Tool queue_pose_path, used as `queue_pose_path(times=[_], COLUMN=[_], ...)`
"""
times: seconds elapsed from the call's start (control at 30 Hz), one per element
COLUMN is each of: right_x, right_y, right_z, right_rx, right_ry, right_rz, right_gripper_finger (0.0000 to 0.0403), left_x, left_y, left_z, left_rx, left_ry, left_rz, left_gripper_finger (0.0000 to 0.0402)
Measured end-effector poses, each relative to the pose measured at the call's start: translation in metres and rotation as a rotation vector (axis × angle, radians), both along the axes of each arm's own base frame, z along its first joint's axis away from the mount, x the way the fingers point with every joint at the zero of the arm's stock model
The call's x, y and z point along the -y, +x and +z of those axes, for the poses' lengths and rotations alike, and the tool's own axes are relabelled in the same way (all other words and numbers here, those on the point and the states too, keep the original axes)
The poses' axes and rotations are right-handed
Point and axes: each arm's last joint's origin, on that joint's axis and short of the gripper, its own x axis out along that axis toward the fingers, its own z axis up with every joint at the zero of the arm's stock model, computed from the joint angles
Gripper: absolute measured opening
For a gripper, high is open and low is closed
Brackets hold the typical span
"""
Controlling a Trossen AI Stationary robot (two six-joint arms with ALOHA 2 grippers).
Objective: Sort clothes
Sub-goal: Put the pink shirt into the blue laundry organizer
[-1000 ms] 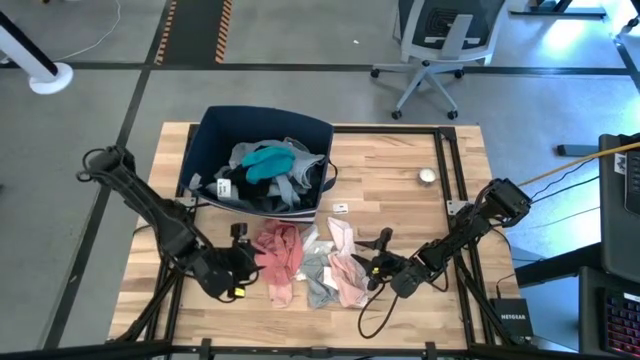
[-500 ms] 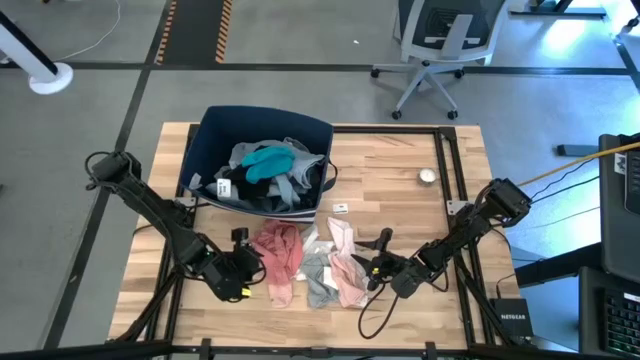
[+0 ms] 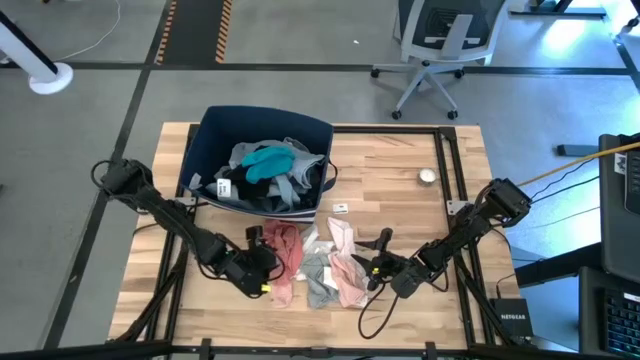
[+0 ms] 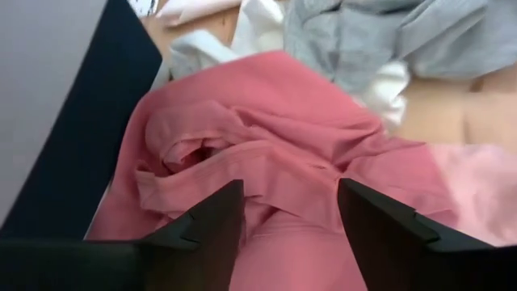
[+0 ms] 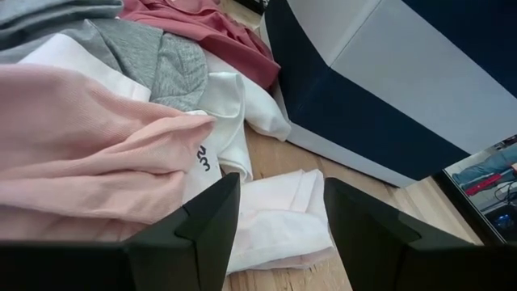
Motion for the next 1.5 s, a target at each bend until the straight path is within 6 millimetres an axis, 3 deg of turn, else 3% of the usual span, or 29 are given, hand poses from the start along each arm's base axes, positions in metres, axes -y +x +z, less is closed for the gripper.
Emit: queue_pose_path(times=[0.23, 0.47, 0.63, 0.93, 1.2, 1.5], right_x=[0.000, 0.000, 0.000, 0.000, -0.001, 0.000], right_y=[0.000, 0.000, 0.000, 0.000, 0.000, 0.000], right_z=[0.000, 0.000, 0.000, 0.000, 0.000, 0.000], right_rx=[0.000, 0.000, 0.000, 0.000, -0.006, -0.006], right_ry=[0.000, 0.000, 0.000, 0.000, 0.010, 0.010], right_rz=[0.000, 0.000, 0.000, 0.001, 0.016, 0.016], right_gripper_finger=[0.0200, 0.0200, 0.0200, 0.0200, 0.0200, 0.0200], left_x=[-0.012, -0.017, -0.012, -0.009, 0.004, -0.001], left_y=[0.013, 0.027, 0.029, 0.030, 0.038, 0.033], left_z=[-0.017, -0.025, -0.023, -0.019, 0.026, 0.124], left_rx=[-0.044, -0.031, -0.005, -0.017, 0.104, 0.371], left_ry=[0.021, 0.049, 0.049, 0.099, 0.138, 0.296], left_rz=[0.075, 0.034, -0.016, -0.081, -0.156, -0.122], left_gripper_finger=[0.0213, 0.0195, 0.0144, 0.0008, 0.0004, 0.0003])
